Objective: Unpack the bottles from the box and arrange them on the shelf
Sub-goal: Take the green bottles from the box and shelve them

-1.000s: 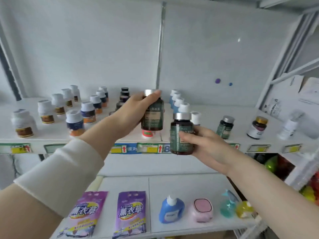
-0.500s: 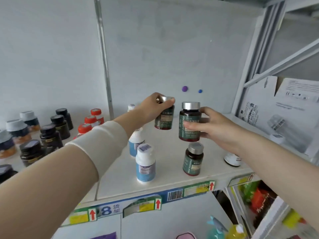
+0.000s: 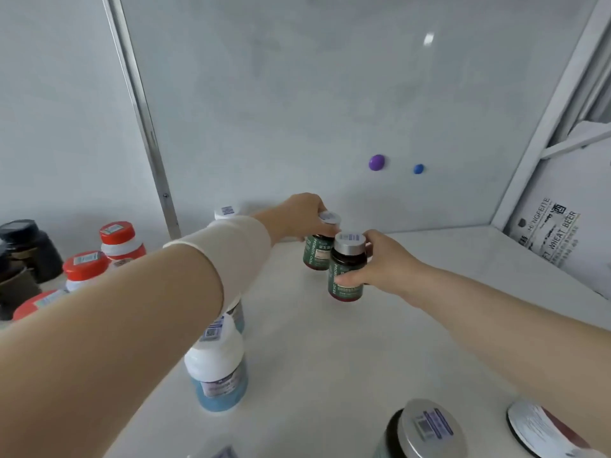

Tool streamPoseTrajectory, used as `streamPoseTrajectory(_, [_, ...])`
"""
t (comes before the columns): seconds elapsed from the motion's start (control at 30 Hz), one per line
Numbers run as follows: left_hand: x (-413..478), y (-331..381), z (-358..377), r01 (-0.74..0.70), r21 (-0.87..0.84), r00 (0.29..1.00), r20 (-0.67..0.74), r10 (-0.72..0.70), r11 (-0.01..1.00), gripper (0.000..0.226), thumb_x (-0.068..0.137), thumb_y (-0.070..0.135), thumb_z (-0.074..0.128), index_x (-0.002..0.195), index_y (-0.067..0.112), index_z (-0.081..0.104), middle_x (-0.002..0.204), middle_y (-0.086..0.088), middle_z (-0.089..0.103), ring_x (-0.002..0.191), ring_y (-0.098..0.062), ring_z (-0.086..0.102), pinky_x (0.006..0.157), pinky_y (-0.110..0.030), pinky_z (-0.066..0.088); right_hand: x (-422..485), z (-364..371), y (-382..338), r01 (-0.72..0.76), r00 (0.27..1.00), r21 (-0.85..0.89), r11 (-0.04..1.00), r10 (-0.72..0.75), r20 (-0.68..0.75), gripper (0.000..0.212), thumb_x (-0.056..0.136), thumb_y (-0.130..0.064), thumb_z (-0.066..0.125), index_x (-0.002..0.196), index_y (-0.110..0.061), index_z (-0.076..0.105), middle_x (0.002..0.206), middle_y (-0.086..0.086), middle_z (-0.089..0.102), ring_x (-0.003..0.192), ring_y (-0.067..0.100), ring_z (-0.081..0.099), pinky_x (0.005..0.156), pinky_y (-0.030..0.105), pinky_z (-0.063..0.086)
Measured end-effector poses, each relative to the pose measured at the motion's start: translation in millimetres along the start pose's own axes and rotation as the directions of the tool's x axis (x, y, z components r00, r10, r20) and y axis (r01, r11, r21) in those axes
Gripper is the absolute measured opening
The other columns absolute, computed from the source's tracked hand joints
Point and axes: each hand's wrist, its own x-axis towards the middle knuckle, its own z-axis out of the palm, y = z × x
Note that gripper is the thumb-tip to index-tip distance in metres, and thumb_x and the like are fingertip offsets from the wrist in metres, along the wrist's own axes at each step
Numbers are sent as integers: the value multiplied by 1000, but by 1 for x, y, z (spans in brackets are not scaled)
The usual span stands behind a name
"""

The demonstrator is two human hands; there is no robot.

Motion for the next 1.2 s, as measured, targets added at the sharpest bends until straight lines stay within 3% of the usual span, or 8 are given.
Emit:
streamPoseTrajectory(0.13, [19, -6, 8, 45, 61, 999, 18, -46, 997, 29, 86, 35, 63, 80, 8, 54, 78, -8, 56, 68, -25, 58, 60, -24, 46, 22, 8, 7, -1, 1000, -26, 1000, 1, 17, 60, 67, -13, 81, 116, -10, 47, 115, 5, 56, 110, 23, 54, 92, 36, 46])
streamPoseTrajectory(0.23, [26, -9, 9, 53, 51, 999, 6, -54, 997, 28, 87, 34, 63, 94, 10, 49, 96, -12, 58, 60, -20, 56, 60, -24, 45, 34, 11, 9, 0, 999, -16, 1000, 1, 41, 55, 67, -13, 81, 109, -14, 45, 112, 2, 55, 108, 22, 55, 90, 35, 46])
streamPoseTrajectory(0.57, [39, -16, 7, 56, 21, 998, 22, -56, 998, 49, 85, 31, 66, 123, 6, 46, 104, -5, 52, 61, -10, 50, 58, -19, 43, 45, 21, 13, 33, 998, -84, 996, -28, 61, 64, 71, -18, 79, 122, -10, 41, 115, 2, 53, 100, 17, 48, 79, 25, 38])
streamPoseTrajectory(0.67, [36, -16, 7, 51, 15, 999, 13, -52, 999, 57, 86, 31, 65, 131, 7, 39, 123, -10, 52, 77, -19, 55, 69, -27, 44, 42, 21, 14, 22, 998, -91, 996, -17, 59, 69, 70, -22, 81, 124, -11, 40, 121, 2, 54, 109, 20, 52, 85, 28, 42])
streamPoseTrajectory(0.77, [25, -13, 2, 41, 123, 999, -10, -40, 992, 58, 88, 31, 62, 136, 9, 37, 134, -10, 49, 115, -25, 51, 88, -28, 39, 36, 13, 8, 44, 998, -108, 993, -39, 48, 78, 70, -23, 80, 133, -12, 36, 131, 3, 51, 118, 20, 51, 93, 29, 42])
streamPoseTrajectory(0.87, [2, -8, -12, 35, 258, 998, -59, -21, 966, 58, 90, 35, 59, 137, 11, 36, 136, -8, 49, 122, -26, 48, 99, -35, 40, 22, -2, -5, 114, 993, -265, 957, -117, 5, 85, 74, -29, 76, 142, -14, 27, 141, 7, 40, 128, 21, 43, 99, 29, 36])
streamPoseTrajectory(1.03, [-60, 6, -37, 64, 715, 976, -190, 107, 696, 49, 94, 35, 51, 135, 12, 37, 130, -9, 49, 117, -28, 51, 90, -36, 42, -20, -24, -37, 250, 938, -643, 724, -346, -25, 72, 87, -37, 59, 145, -16, 24, 146, 9, 31, 135, 27, 31, 104, 37, 32])
streamPoseTrajectory(1.2, [-154, 11, -47, 192, 888, 951, -274, 144, 419, 41, 95, 30, 48, 130, 11, 43, 123, -9, 52, 113, -27, 51, 87, -32, 39, -62, -5, -68, 356, 870, -751, 556, -490, 50, 62, 92, -36, 51, 143, -11, 27, 144, 12, 34, 132, 31, 33, 104, 37, 31])
